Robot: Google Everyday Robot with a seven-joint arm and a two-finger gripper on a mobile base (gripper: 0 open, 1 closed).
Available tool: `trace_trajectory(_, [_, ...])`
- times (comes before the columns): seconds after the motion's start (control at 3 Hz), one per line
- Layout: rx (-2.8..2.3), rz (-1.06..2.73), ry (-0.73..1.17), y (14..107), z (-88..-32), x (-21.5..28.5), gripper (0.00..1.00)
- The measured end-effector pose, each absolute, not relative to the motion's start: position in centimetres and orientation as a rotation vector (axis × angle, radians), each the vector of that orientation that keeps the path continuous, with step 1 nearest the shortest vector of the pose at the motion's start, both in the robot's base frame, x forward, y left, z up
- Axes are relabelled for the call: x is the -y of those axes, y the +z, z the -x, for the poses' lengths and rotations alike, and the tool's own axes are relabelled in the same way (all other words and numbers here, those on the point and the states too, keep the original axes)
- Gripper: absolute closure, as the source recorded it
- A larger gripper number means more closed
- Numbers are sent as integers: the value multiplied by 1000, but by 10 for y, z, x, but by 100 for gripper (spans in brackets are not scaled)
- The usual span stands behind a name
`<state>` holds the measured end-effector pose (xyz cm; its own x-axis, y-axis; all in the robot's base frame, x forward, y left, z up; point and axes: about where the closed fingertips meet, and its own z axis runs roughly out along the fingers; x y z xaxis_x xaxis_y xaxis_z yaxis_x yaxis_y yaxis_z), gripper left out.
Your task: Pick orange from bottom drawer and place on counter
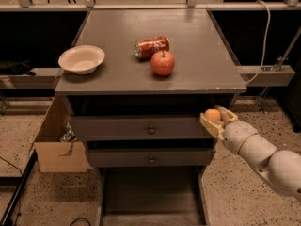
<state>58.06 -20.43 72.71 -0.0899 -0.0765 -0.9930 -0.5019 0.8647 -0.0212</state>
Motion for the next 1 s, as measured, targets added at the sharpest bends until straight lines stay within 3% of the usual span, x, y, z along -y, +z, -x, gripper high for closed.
trace_trajectory(0.67, [-1533, 477, 292, 756, -522, 212, 100])
trace_trajectory(1.0, [-1448, 543, 248, 806, -521, 206, 100])
